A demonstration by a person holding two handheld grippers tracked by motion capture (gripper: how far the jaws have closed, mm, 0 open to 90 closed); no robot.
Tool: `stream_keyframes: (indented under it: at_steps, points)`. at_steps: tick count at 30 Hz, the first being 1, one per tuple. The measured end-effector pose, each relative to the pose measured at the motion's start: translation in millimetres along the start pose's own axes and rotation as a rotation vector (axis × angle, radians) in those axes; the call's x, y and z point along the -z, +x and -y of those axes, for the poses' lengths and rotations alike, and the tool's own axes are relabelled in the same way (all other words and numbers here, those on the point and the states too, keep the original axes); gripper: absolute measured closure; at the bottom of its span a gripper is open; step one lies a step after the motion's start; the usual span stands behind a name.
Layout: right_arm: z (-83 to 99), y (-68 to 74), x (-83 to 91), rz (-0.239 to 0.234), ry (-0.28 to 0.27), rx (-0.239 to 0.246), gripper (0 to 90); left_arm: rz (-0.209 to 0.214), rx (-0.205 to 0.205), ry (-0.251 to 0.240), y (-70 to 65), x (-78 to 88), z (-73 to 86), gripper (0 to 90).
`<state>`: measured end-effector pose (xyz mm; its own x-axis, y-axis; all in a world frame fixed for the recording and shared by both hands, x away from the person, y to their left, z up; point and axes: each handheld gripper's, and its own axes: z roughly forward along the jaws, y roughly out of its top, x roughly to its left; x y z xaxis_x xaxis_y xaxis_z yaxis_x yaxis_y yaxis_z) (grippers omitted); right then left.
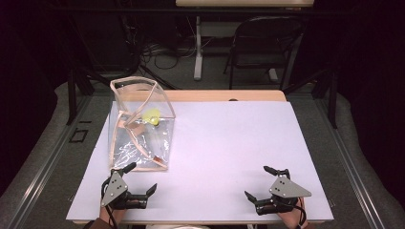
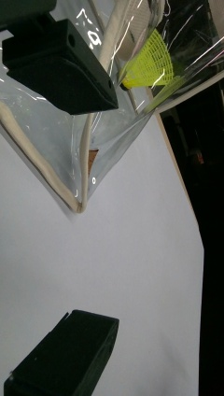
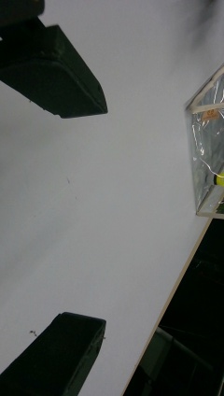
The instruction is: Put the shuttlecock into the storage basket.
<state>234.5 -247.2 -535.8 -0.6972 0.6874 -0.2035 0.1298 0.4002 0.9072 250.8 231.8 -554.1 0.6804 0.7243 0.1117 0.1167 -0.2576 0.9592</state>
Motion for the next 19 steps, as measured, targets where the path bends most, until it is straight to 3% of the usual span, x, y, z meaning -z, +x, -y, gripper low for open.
stream_keyframes:
  at_steps: [12,19]
  points:
    - [2.1,3.4,9.9,0.034,-0.04,0.02,0.0,-0.002,-0.003,0.003,-0.2,-0.2,0.0,0.0]
    - [4.2,-0.2,9.1,0.004,-0.052,-0.009,0.0,-0.001,-0.003,0.003,-0.1,-0.7,-0.2,0.0]
